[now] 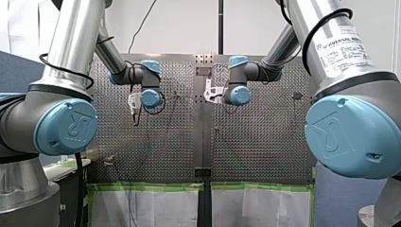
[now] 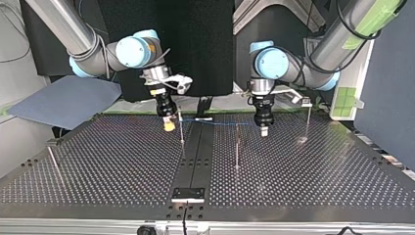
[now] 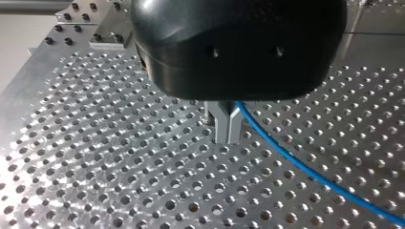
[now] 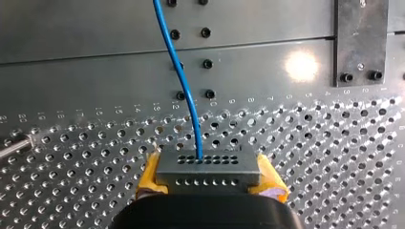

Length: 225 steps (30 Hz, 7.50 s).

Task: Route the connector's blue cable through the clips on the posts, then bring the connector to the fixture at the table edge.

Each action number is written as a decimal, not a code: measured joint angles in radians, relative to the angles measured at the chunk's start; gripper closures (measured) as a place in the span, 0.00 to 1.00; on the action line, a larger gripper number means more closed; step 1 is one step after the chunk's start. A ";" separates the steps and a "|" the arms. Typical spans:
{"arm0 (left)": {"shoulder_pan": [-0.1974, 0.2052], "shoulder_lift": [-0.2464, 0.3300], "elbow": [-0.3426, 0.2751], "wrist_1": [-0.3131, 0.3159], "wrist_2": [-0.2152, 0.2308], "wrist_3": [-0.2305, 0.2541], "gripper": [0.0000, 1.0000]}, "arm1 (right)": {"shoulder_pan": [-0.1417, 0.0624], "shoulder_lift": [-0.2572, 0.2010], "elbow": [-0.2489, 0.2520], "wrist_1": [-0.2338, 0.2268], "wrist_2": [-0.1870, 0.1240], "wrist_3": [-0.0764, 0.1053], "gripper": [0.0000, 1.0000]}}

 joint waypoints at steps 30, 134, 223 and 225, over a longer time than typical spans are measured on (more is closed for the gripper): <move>0.014 0.090 -0.045 0.020 0.003 0.010 1.00 | 0.008 -0.001 -0.001 0.014 -0.010 -0.003 1.00; 0.089 -0.160 0.268 -0.109 0.166 -0.052 1.00 | -0.095 0.169 -0.290 0.081 -0.074 0.014 1.00; 0.055 0.084 -0.069 -0.084 0.242 -0.070 0.00 | -0.088 0.174 -0.290 0.122 -0.074 0.007 1.00; 0.053 0.100 -0.086 -0.090 0.230 -0.071 0.00 | -0.087 0.174 -0.290 0.123 -0.074 0.007 1.00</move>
